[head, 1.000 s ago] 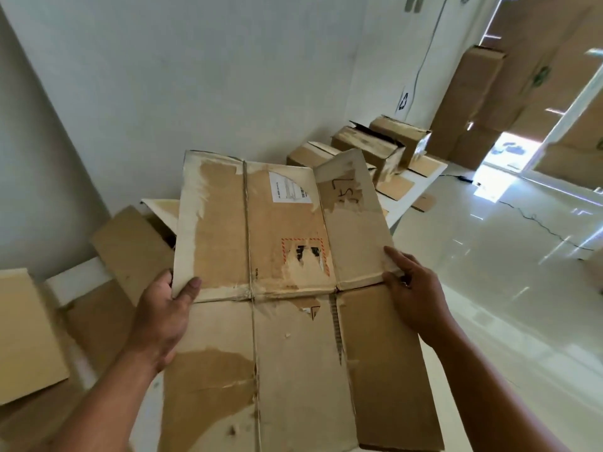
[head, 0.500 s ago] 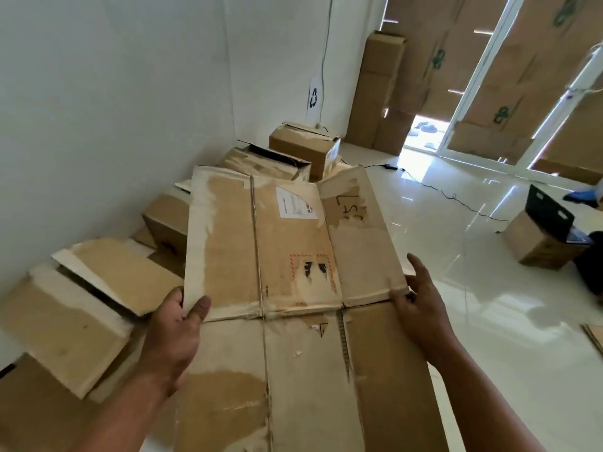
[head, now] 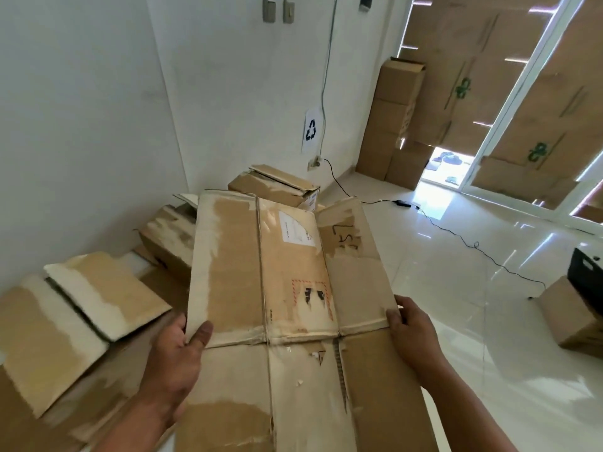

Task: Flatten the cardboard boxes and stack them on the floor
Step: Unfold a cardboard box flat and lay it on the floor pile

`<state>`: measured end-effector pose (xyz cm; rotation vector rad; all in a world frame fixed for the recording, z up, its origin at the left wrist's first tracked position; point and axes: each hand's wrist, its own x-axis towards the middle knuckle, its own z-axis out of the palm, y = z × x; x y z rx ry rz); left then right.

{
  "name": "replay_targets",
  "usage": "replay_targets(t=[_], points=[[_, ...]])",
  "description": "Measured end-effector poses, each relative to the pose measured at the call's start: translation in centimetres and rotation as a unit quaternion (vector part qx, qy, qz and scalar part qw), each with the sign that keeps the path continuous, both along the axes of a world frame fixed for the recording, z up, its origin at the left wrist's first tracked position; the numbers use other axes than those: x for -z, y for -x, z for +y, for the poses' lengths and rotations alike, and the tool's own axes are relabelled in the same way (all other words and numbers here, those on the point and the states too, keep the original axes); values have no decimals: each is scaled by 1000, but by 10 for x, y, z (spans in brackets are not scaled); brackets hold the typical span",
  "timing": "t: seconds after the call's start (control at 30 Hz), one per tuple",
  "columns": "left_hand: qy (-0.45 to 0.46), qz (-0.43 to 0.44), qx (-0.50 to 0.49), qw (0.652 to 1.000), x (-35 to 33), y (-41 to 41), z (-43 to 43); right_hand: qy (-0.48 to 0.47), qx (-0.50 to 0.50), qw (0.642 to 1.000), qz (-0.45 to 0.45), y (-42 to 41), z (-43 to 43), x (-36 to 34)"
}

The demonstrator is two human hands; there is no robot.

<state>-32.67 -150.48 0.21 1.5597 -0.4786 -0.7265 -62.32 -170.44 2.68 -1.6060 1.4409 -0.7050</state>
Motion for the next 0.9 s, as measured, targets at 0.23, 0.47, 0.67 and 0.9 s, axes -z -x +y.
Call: replay_targets(t=[0.23,0.47,0.67,0.9], points=[[8,-30,-1,1000,6,4,-195,27,-3,999,26,4,-194,15],[-6,-46,17,999,8,3,-414,22,45,996,68,4,-397,14],[-24,-52,21,998,11,15,-575,0,73,995,75,14,-550,10],[-71,-52,-30,996,40,23,-750,1,32,998,57,-1,-746,34]])
